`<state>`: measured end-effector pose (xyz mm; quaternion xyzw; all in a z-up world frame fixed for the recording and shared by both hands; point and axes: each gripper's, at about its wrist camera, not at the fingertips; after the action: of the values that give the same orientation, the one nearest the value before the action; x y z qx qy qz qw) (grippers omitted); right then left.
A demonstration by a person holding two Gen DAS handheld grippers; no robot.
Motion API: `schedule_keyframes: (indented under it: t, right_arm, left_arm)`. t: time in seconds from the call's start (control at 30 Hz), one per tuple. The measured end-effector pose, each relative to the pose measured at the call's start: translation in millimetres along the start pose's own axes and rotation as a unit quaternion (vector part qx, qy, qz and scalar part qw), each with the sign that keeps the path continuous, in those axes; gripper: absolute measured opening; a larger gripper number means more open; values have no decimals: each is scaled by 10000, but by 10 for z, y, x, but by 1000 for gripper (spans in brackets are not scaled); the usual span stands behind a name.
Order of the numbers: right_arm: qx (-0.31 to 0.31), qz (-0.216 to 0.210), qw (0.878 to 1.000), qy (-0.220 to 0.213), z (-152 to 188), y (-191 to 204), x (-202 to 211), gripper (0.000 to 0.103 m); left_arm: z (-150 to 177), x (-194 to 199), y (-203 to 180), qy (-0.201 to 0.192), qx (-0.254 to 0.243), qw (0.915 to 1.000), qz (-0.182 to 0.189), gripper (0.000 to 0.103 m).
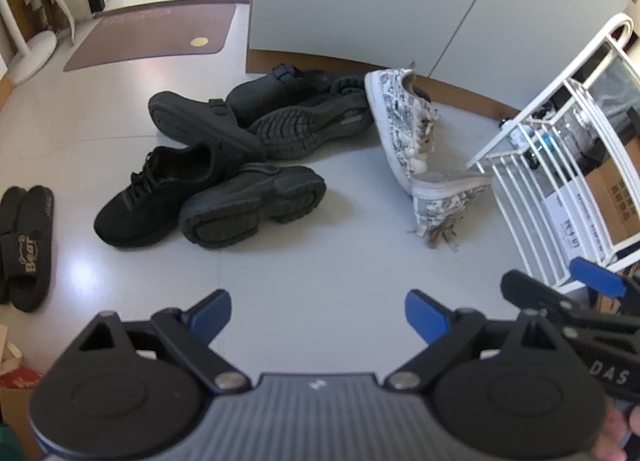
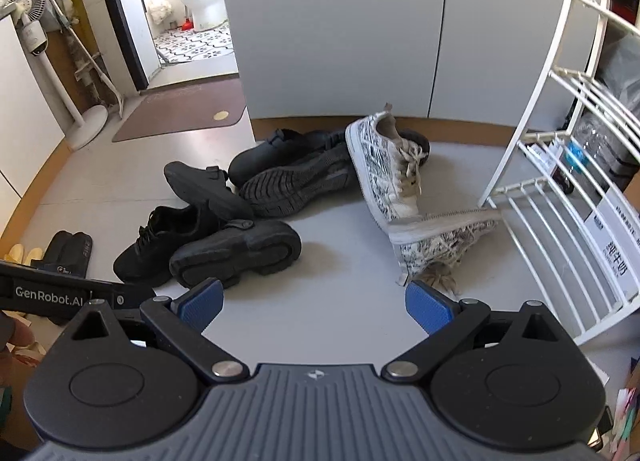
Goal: Organize scattered shoes
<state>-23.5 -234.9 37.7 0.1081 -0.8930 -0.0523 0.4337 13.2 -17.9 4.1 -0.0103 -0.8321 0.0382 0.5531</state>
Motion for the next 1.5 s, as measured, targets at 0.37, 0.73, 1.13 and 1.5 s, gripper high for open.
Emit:
schedule_keyframes:
  t: [0.37,0.73,1.13,1.5]
  right_arm:
    - [-282,86,9996,-43,-29,-151,-30,100]
    - [-269,1,9996,-2,37,-209,-37,100]
    - [29,-284,9996,25,-68,-424,-39,100]
    - [46,-568,9982,191,-148,-483,-115,100]
  left_arm:
    - [7,0,-56,-43,-2,10000,47,96]
    - [-42,15,-55,-121,83,9999,29,96]
    - [-348,-46,496,-83,448,9987,-210,96]
    - [-633,-138,869,-420,548,9963,-504,95]
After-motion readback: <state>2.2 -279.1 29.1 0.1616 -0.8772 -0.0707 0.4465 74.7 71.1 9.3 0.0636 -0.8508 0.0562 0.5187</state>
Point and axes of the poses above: each gripper's, at about its wrist camera, not at the fingertips, and x roughly against the way its jaws point, y to its left, z to its underside, and after that the axes turned 8 degrees about -z, right-handed
